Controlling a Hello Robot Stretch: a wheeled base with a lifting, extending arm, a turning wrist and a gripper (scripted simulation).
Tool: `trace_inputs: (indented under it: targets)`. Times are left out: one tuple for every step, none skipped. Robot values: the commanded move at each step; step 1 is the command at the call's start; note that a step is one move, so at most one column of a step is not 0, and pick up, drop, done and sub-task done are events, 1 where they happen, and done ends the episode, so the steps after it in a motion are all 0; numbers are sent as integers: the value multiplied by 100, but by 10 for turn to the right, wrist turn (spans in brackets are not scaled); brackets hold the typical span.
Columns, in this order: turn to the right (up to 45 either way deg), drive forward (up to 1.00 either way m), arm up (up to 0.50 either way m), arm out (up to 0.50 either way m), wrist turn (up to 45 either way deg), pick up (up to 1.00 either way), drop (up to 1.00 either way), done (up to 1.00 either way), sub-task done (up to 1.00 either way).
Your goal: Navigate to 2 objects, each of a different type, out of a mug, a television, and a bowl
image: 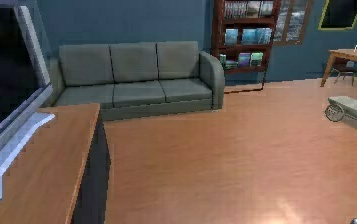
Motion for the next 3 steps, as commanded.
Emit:
trace_inputs:
  targets:
    - [270, 0, 0, 0, 0, 0, 0, 0, 0]
    - [30, 0, 0, 0, 0, 0, 0, 0, 0]
    - [0, 100, 0, 0, 0, 0, 0, 0, 0]
